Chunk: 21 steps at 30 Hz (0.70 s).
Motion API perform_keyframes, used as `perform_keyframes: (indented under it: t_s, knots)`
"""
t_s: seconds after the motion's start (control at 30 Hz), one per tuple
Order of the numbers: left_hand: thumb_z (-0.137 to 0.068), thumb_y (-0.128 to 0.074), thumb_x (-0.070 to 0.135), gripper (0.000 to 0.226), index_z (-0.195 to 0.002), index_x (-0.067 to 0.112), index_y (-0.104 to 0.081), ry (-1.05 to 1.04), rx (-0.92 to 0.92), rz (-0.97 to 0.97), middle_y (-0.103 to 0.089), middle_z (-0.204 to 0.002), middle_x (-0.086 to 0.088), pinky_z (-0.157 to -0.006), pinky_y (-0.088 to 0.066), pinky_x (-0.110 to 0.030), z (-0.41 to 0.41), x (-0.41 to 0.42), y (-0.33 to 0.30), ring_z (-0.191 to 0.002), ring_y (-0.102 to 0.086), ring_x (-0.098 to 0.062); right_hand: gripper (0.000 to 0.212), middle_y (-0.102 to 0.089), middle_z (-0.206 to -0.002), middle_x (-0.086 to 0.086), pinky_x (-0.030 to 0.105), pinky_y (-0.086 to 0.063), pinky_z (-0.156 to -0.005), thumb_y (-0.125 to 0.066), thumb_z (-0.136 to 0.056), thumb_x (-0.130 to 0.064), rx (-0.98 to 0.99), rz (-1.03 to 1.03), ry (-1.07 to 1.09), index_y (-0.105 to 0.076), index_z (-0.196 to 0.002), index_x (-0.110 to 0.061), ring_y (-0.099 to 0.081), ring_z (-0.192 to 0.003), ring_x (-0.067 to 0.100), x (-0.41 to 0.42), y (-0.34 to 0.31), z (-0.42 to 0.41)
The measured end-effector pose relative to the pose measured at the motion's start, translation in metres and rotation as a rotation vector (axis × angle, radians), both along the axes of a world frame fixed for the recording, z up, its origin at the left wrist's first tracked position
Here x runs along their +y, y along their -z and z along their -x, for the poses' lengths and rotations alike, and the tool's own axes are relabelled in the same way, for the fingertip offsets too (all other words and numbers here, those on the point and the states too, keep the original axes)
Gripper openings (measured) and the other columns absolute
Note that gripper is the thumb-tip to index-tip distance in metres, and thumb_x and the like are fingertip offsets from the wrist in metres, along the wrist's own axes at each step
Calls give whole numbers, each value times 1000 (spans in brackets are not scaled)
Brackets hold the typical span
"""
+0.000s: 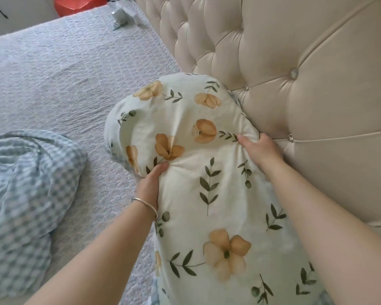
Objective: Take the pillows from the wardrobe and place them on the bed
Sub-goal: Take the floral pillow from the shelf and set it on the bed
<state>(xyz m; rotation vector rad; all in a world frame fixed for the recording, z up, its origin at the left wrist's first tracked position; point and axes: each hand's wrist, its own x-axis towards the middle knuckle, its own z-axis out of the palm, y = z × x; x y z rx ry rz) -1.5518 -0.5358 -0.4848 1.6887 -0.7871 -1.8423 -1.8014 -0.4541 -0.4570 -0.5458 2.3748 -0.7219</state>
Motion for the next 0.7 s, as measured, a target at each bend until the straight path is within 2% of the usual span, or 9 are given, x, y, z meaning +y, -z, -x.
perform_keyframes:
  t_s: [0.1,0.17,0.23,0.3,0.4,0.47,0.53,0.6,0.7]
  knots:
    - [-60,-82,31,76,-129,14,-53,-126,-102,94,-65,-119,-3,-97,-47,-38,9,2,15,-106,-61,-23,65,-57,-130,19,38,-40,-93,-46,-88,-56,127,-73,-44,-50,-125,-3,-52,-119,37,-12,22,-4]
    - [-54,-83,39,82,-128,16,-55,-181,-161,188,-66,-119,-1,-99,-46,-33,17,9,22,-106,-61,-20,62,-58,-127,23,40,-41,-92,-44,-90,-55,207,-87,-54,-51,-121,-2,-53,-116,39,-16,39,-7]
    - [-58,-84,39,74,-124,16,-58,-227,-212,235,-66,-117,4,-91,-45,-24,25,15,24,-102,-62,-15,61,-58,-125,24,42,-42,-90,-40,-91,-55,258,-105,-51,-51,-120,-2,-54,-114,42,-18,50,-10]
    - [-69,-81,30,58,-120,13,-59,-229,-246,222,-64,-111,7,-84,-42,-19,28,16,22,-96,-59,-13,61,-58,-124,26,44,-42,-87,-38,-93,-54,292,-121,-64,-48,-120,-1,-54,-112,43,-20,51,-12]
    - [-62,-82,43,81,-132,18,-48,-151,-293,221,-62,-122,3,-96,-42,-27,23,17,15,-106,-59,-16,53,-55,-125,26,45,-43,-83,-34,-96,-46,385,-134,-102,-40,-124,-1,-54,-111,43,-14,41,-21]
    - [-62,-78,52,94,-138,16,-36,-106,-399,164,-53,-130,-3,-103,-38,-36,18,22,4,-118,-52,-24,53,-50,-129,25,46,-42,-86,-35,-96,-42,464,-124,-142,-35,-130,-2,-51,-113,42,-4,33,-34]
    - [-70,-72,53,96,-141,8,-26,-27,-545,148,-37,-139,-14,-104,-35,-45,18,29,-13,-126,-43,-34,60,-44,-136,22,47,-38,-93,-38,-94,-43,503,-153,-184,-29,-139,-5,-45,-120,39,8,27,-47]
    - [-77,-65,53,94,-144,5,-19,95,-636,216,-25,-143,-18,-106,-36,-47,18,36,-28,-127,-38,-38,62,-40,-139,19,47,-35,-97,-40,-93,-43,497,-191,-213,-27,-142,-9,-40,-123,38,19,19,-57]
    - [-81,-60,50,89,-145,4,-17,283,-735,314,-24,-144,-20,-112,-27,-47,10,46,-44,-132,-28,-36,56,-37,-143,15,45,-34,-100,-41,-92,-38,488,-242,-260,-32,-141,-12,-37,-126,35,34,2,-67]
